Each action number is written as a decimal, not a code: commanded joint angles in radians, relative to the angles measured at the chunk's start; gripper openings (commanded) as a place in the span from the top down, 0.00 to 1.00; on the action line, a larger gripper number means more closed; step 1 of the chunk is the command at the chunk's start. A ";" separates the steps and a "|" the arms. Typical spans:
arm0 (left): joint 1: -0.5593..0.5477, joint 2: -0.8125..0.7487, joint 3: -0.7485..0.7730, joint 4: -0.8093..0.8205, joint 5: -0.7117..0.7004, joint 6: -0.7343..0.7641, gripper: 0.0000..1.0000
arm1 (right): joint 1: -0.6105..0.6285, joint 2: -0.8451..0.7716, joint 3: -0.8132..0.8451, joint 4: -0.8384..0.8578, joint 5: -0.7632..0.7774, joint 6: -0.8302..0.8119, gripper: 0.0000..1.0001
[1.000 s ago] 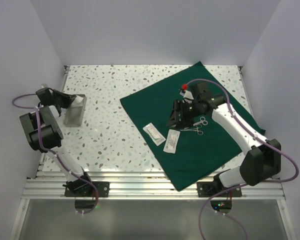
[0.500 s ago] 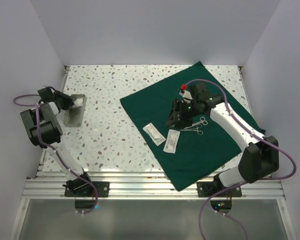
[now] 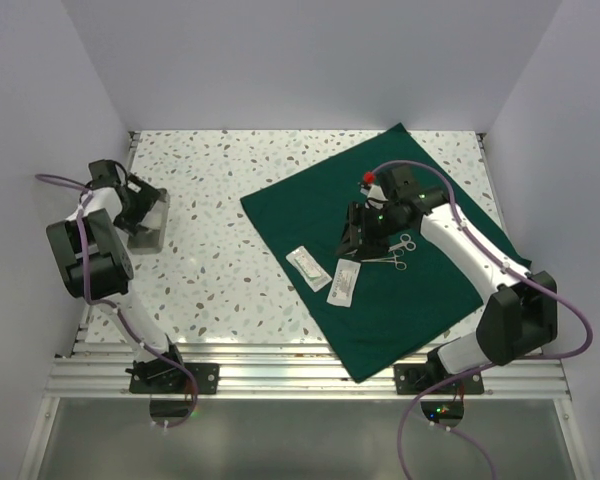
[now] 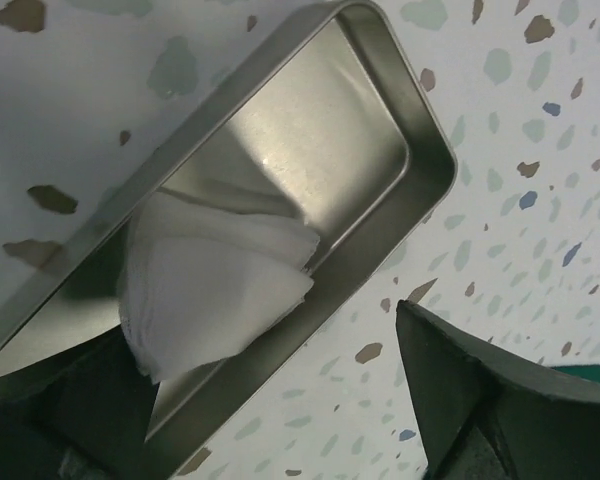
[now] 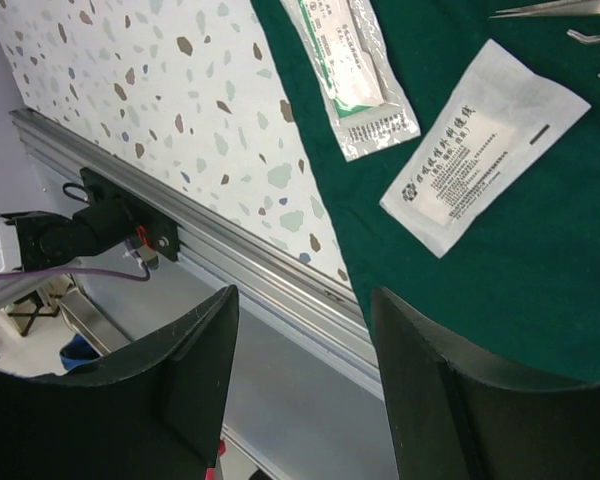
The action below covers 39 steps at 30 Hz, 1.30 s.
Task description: Prepare the surgical pack
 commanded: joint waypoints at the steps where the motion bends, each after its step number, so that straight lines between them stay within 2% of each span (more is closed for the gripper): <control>1: 0.000 -0.083 0.040 -0.123 -0.140 0.047 0.02 | -0.005 -0.004 0.058 -0.079 0.024 -0.051 0.40; 6: -0.008 -0.041 0.160 -0.262 -0.226 0.074 0.01 | -0.003 -0.072 0.013 -0.070 0.016 -0.049 0.40; 12: -0.026 -0.127 0.128 -0.285 -0.237 0.125 0.01 | -0.005 -0.101 -0.040 -0.058 0.025 -0.036 0.40; 14: -0.038 -0.199 0.099 -0.296 -0.245 0.125 0.03 | -0.014 -0.099 -0.056 -0.067 0.044 -0.057 0.42; 16: -0.066 -0.263 0.065 -0.283 -0.236 0.153 0.06 | -0.020 -0.105 -0.090 -0.053 0.052 -0.066 0.47; 19: -0.149 -0.403 -0.041 -0.267 -0.124 0.182 0.13 | -0.031 -0.127 -0.226 0.028 0.038 -0.060 0.58; 20: -0.173 -0.403 -0.073 -0.267 -0.124 0.179 0.14 | -0.037 -0.127 -0.245 0.040 0.048 -0.066 0.58; 24: -0.330 -0.595 -0.280 -0.189 0.082 0.133 0.14 | -0.084 -0.090 -0.328 0.130 0.023 -0.082 0.56; 26: -0.385 -0.691 -0.390 -0.160 0.120 0.090 0.14 | -0.090 -0.049 -0.345 0.187 -0.014 -0.085 0.53; 27: -0.470 -0.724 -0.424 -0.142 0.139 0.073 0.14 | -0.091 -0.035 -0.353 0.231 -0.011 -0.083 0.52; 29: -0.535 -0.815 -0.515 -0.103 0.172 0.016 0.15 | -0.094 -0.004 -0.377 0.266 -0.005 -0.089 0.52; 30: -0.599 -0.843 -0.538 -0.094 0.177 -0.008 0.16 | -0.095 0.034 -0.383 0.285 -0.013 -0.097 0.52; 33: -0.688 -0.922 -0.590 -0.080 0.197 -0.057 0.16 | -0.097 0.077 -0.412 0.360 -0.028 -0.106 0.52; 39: -0.719 -0.966 -0.604 -0.077 0.240 -0.067 0.21 | -0.097 0.129 -0.429 0.471 -0.063 -0.049 0.57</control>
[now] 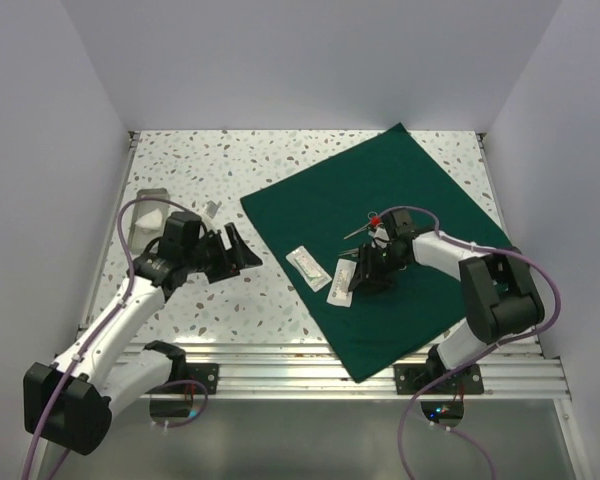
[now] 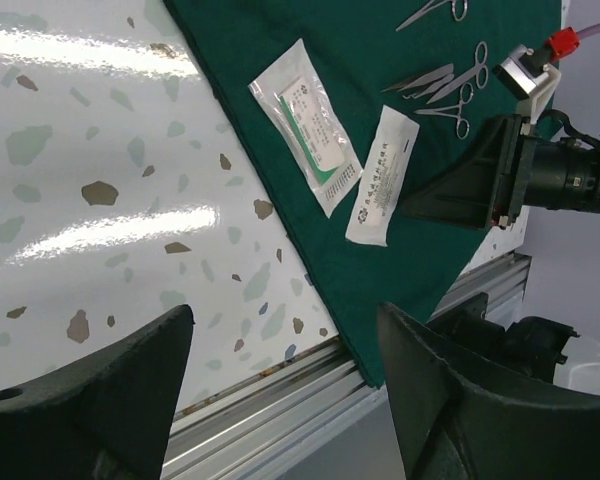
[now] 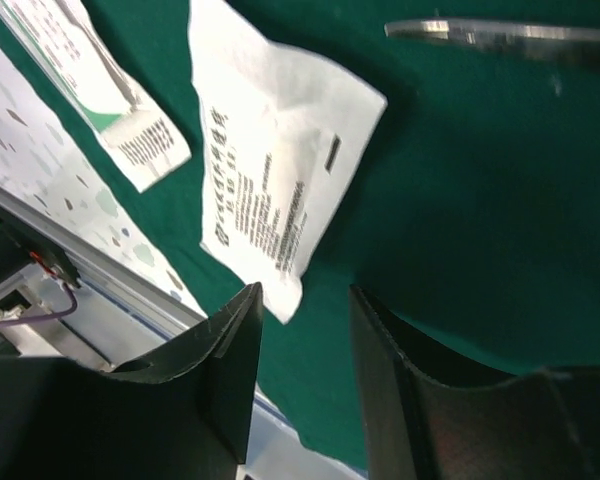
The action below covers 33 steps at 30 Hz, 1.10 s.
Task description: Prepare the surgical pack
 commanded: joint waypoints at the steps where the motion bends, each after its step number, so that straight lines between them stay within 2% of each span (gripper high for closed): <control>1: -0.011 -0.008 0.001 0.066 0.049 -0.032 0.23 | -0.004 0.025 0.001 0.128 -0.041 0.026 0.57; 8: -0.047 0.067 0.037 0.094 0.060 -0.033 0.28 | -0.006 0.105 0.029 0.168 0.004 0.054 0.66; 11: -0.067 0.107 0.066 0.091 0.066 -0.009 0.27 | -0.004 0.140 0.048 0.148 0.025 0.058 0.83; 12: -0.070 0.118 0.082 0.095 0.070 0.007 0.24 | -0.004 0.141 0.053 0.133 0.024 0.054 1.00; 16: -0.085 0.192 0.115 0.158 0.121 0.048 0.14 | -0.006 0.014 0.085 0.007 0.010 0.028 1.00; 17: -0.085 0.210 0.126 0.167 0.139 0.057 0.12 | -0.004 -0.069 0.094 -0.049 0.007 0.028 1.00; 21: -0.100 0.287 0.157 0.285 0.237 0.062 0.07 | -0.004 -0.203 0.168 -0.173 -0.099 0.032 1.00; 25: -0.146 0.347 0.146 0.545 0.339 0.004 0.04 | 0.002 -0.269 0.208 -0.125 -0.310 0.133 1.00; 28: -0.172 0.371 0.152 0.659 0.382 -0.045 0.03 | 0.029 -0.271 0.232 -0.075 -0.366 0.178 1.00; 33: -0.179 0.413 0.189 0.686 0.412 -0.077 0.03 | 0.086 -0.268 0.243 0.066 -0.444 0.279 1.00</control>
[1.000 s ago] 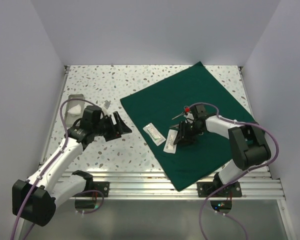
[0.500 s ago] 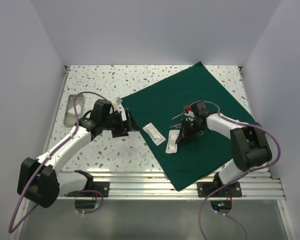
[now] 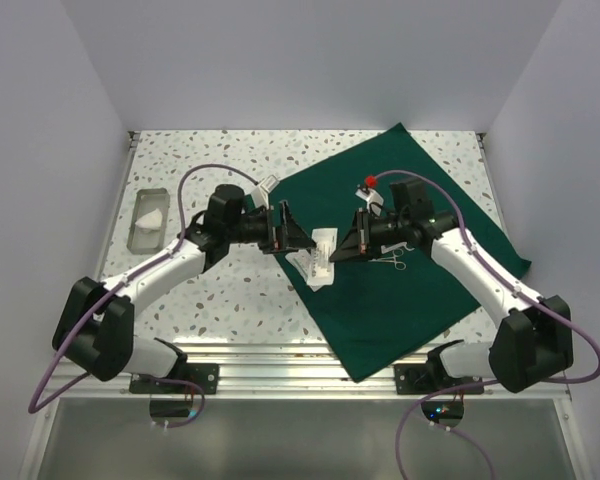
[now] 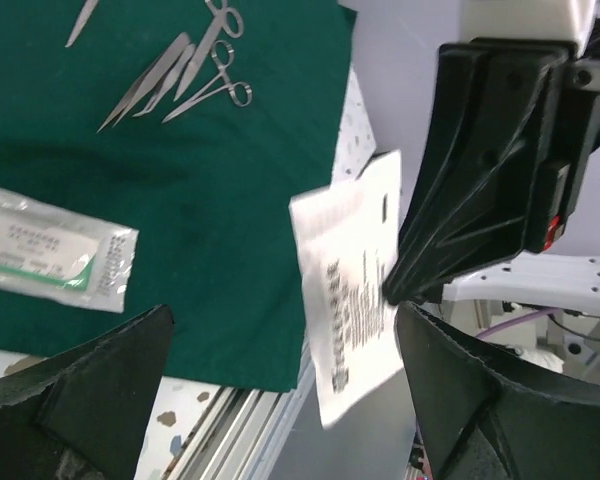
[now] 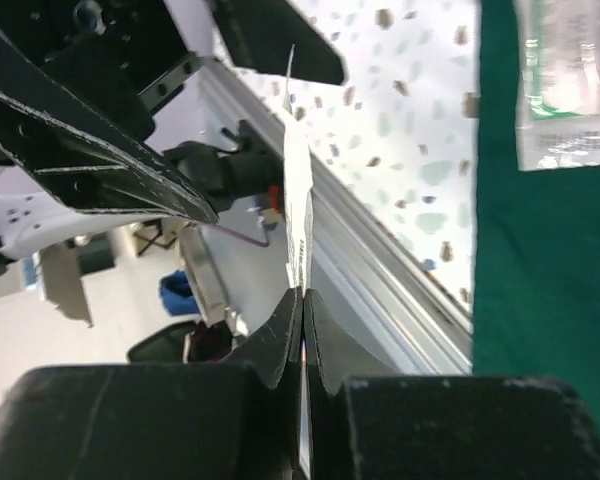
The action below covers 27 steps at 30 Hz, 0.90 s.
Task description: Prepare the surgical pack
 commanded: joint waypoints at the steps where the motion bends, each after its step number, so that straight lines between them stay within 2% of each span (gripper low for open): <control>1: -0.002 0.034 0.057 0.137 0.081 -0.048 0.04 | 0.037 0.010 0.032 0.121 -0.112 0.126 1.00; 5: -0.010 0.048 0.025 0.226 0.176 -0.104 0.07 | 0.071 0.044 0.044 0.215 -0.142 0.172 1.00; 10: -0.010 0.034 -0.014 0.278 0.206 -0.139 0.11 | 0.076 0.074 0.072 0.257 -0.156 0.208 1.00; 13: -0.009 0.023 -0.040 0.330 0.224 -0.187 0.31 | 0.077 0.106 0.085 0.264 -0.144 0.203 1.00; 14: -0.007 0.019 -0.038 0.315 0.223 -0.170 0.48 | 0.077 0.113 0.091 0.257 -0.138 0.200 1.00; 16: 0.016 0.003 -0.028 0.217 0.194 -0.136 0.60 | 0.077 0.140 0.130 0.214 -0.100 0.155 1.00; 17: 0.028 -0.001 -0.026 0.192 0.192 -0.104 0.73 | 0.076 0.151 0.145 0.154 -0.092 0.131 0.85; 18: 0.045 -0.007 -0.017 0.166 0.192 -0.083 0.83 | 0.077 0.163 0.179 0.113 -0.074 0.105 0.74; 20: 0.135 -0.018 0.003 0.010 0.169 0.021 0.97 | 0.076 0.180 0.226 -0.082 0.070 -0.006 0.54; 22: 0.258 -0.009 0.061 -0.209 0.114 0.126 0.98 | 0.074 0.202 0.277 -0.230 0.166 -0.103 0.49; 23: 0.298 0.006 0.153 -0.308 0.070 0.268 0.99 | 0.074 0.206 0.283 -0.260 0.231 -0.125 0.48; 24: 0.383 0.052 0.202 -0.484 0.024 0.333 1.00 | 0.074 0.209 0.277 -0.279 0.247 -0.157 0.48; 26: 0.460 0.097 0.320 -0.570 -0.102 0.472 1.00 | 0.076 0.200 0.259 -0.299 0.275 -0.176 0.48; 27: 0.519 0.155 0.374 -0.670 -0.174 0.515 1.00 | 0.076 0.196 0.230 -0.300 0.270 -0.180 0.47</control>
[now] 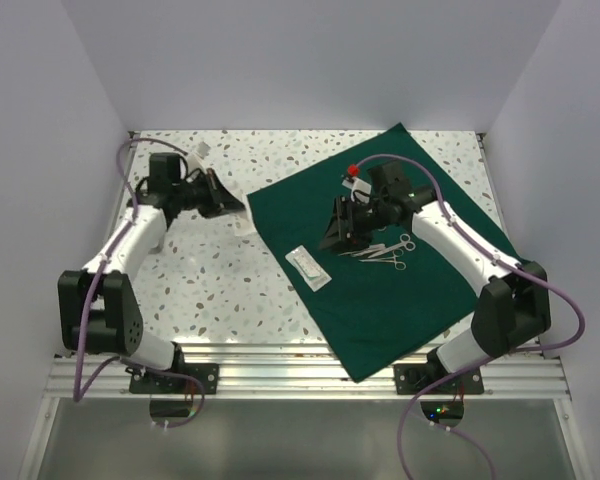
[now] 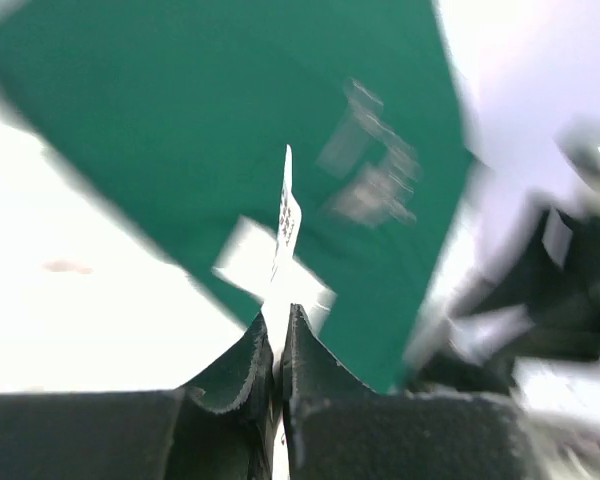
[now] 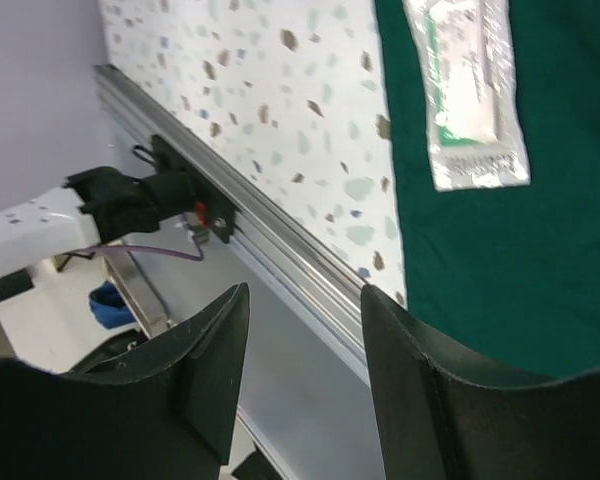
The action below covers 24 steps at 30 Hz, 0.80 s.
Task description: Prepare the surgical pack
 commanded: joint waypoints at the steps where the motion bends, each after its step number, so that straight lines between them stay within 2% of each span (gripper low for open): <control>1: 0.136 0.099 0.214 -0.375 -0.310 0.325 1.00 | -0.001 -0.012 -0.032 -0.137 0.096 -0.097 0.47; 3: 0.203 0.180 0.325 -0.412 -0.410 0.415 1.00 | 0.001 -0.014 -0.076 -0.126 0.068 -0.094 0.47; 4: 0.220 0.208 0.360 -0.428 -0.544 0.432 1.00 | 0.002 -0.014 -0.090 -0.116 0.064 -0.092 0.47; 6: 0.262 0.289 0.447 -0.460 -0.664 0.477 1.00 | 0.001 -0.006 -0.121 -0.108 0.056 -0.097 0.47; 12: 0.320 0.467 0.593 -0.570 -0.843 0.508 1.00 | 0.001 0.052 -0.093 -0.103 0.012 -0.114 0.47; 19: 0.351 0.513 0.606 -0.604 -0.883 0.540 1.00 | 0.001 0.110 -0.064 -0.051 -0.047 -0.095 0.48; 21: 0.362 0.516 0.596 -0.594 -0.822 0.546 1.00 | 0.001 0.115 -0.066 -0.051 -0.050 -0.098 0.48; 24: 0.363 0.539 0.604 -0.597 -0.840 0.547 1.00 | 0.001 0.119 -0.073 -0.050 -0.048 -0.104 0.48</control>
